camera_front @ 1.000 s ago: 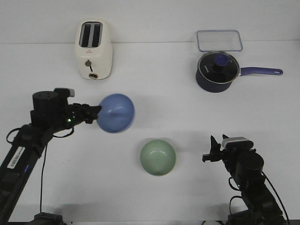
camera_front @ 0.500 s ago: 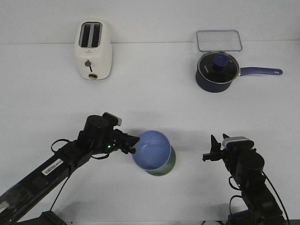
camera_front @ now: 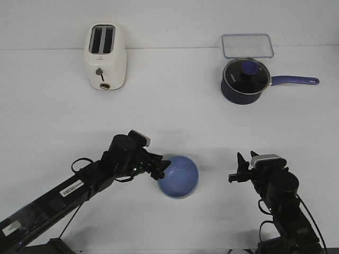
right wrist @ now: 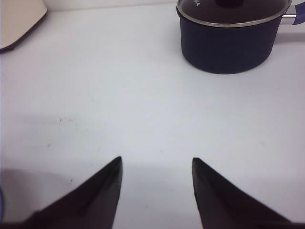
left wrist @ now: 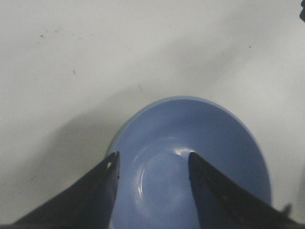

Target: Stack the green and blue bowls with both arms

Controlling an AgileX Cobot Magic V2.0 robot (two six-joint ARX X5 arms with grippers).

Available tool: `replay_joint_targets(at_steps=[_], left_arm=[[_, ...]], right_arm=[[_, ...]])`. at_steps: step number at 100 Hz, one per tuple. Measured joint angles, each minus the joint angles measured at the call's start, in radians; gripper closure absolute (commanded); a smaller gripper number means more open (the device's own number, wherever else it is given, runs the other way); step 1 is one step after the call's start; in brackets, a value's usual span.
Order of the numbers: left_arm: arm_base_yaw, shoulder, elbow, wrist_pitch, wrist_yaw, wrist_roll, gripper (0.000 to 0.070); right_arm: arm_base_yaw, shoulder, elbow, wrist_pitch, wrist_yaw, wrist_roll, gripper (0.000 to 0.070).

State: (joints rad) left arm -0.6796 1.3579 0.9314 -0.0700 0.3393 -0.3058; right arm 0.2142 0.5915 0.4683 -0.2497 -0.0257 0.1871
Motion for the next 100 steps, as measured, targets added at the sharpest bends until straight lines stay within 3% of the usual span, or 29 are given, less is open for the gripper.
replay_joint_targets(at_steps=[10, 26, 33, 38, 43, 56, 68, 87, 100], left_arm=[[0.043, -0.051, 0.0, -0.02, -0.013, 0.001, 0.0382], [0.125, -0.183, 0.0, -0.08, -0.144, 0.04, 0.0422], [0.168, -0.245, 0.0, -0.115, -0.233, 0.073, 0.057], [0.199, -0.288, 0.0, -0.142, -0.295, 0.101, 0.07], [0.229, -0.331, 0.0, -0.172, -0.36, 0.126, 0.0686], [0.304, -0.443, -0.023, -0.19, -0.521, 0.174, 0.0686], [0.377, -0.611, -0.174, -0.079, -0.536, 0.201, 0.0687], [0.444, -0.969, -0.522, 0.213, -0.536, 0.242, 0.0688], [0.468, -1.108, -0.598, 0.19, -0.539, 0.245, 0.0685]], right_arm=[[0.0, 0.0, 0.0, 0.0, 0.0, 0.0, 0.0413], [0.0, 0.0, 0.0, 0.003, 0.0, 0.0, 0.0419], [0.0, 0.0, 0.0, 0.008, 0.001, 0.0, 0.0475], [0.0, -0.001, 0.0, 0.008, 0.003, 0.0, 0.058], [0.0, -0.004, 0.0, 0.008, 0.004, 0.0, 0.07], [0.0, -0.051, 0.0, 0.009, 0.027, 0.0, 0.07], [0.0, -0.173, -0.035, 0.064, 0.076, -0.004, 0.07], [0.0, -0.373, -0.135, 0.135, 0.145, -0.008, 0.07], [0.0, -0.377, -0.139, 0.133, 0.182, -0.008, 0.07]])
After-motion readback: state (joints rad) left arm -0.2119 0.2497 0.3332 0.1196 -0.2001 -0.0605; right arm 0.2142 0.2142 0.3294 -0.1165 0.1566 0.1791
